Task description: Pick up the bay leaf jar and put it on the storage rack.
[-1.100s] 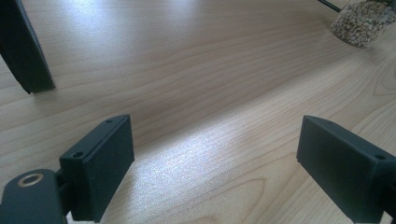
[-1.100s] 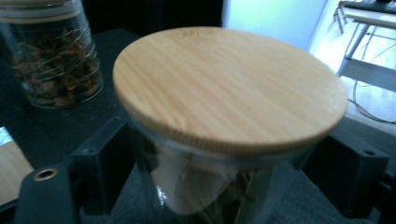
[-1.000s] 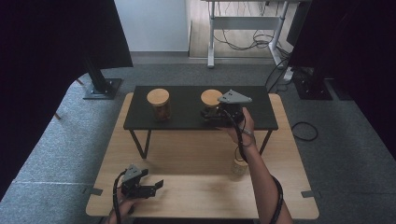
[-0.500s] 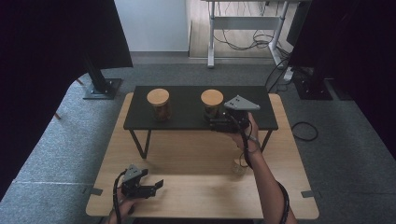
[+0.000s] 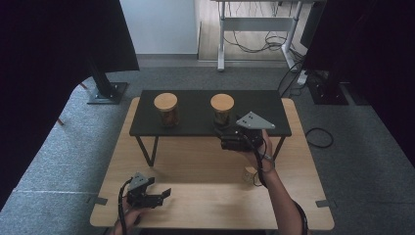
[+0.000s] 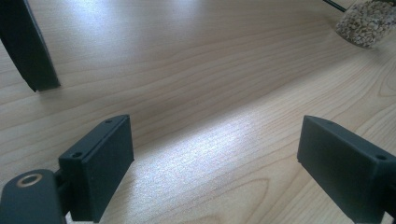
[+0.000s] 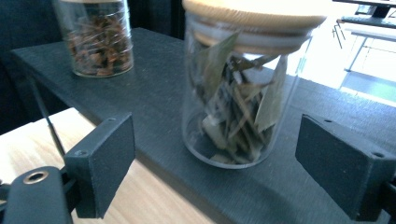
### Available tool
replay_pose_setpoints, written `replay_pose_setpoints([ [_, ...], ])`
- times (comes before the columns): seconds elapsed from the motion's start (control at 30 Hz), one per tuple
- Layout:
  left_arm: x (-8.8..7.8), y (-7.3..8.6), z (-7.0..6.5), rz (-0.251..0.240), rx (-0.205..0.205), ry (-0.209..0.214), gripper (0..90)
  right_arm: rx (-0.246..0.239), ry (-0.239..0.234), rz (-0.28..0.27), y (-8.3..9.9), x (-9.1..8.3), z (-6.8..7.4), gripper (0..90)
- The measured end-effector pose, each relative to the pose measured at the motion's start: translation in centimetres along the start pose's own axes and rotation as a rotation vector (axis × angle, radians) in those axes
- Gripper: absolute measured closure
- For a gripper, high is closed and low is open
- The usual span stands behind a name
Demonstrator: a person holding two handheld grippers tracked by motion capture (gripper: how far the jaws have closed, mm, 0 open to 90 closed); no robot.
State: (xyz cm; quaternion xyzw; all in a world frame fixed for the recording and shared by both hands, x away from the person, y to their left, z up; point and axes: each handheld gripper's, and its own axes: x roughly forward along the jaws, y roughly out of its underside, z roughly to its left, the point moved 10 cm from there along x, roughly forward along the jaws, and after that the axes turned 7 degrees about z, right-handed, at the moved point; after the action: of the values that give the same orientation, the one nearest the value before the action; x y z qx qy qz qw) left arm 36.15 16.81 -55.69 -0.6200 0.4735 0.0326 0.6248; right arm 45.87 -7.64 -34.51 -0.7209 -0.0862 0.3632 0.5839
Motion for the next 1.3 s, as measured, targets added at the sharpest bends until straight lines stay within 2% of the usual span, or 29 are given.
replay_pose_setpoints([
  [0.2,0.0,0.0,0.0,-0.001,0.001,-0.003,10.0,-0.002,-0.024,-0.017,1.0,-1.2,0.7,11.6],
  [0.33,0.0,0.0,0.1,0.0,-0.003,-0.006,9.8,0.001,-0.029,-0.041,1.4,-2.0,1.0,11.7],
  [0.7,0.0,0.0,0.1,0.001,-0.002,-0.005,9.9,0.002,-0.078,-0.109,3.5,-3.8,2.6,12.1],
  [0.9,-0.1,0.0,0.2,-0.004,-0.02,0.007,9.8,0.025,-0.1,-0.125,5.7,-5.0,3.0,12.1],
  [1.17,-0.4,0.2,0.5,-0.009,-0.027,0.0,10.0,0.033,-0.104,-0.091,9.8,-5.9,3.7,11.9],
  [1.3,-0.3,0.2,0.4,0.0,-0.021,-0.006,10.0,0.039,-0.113,-0.09,11.1,-6.4,4.0,11.7],
])
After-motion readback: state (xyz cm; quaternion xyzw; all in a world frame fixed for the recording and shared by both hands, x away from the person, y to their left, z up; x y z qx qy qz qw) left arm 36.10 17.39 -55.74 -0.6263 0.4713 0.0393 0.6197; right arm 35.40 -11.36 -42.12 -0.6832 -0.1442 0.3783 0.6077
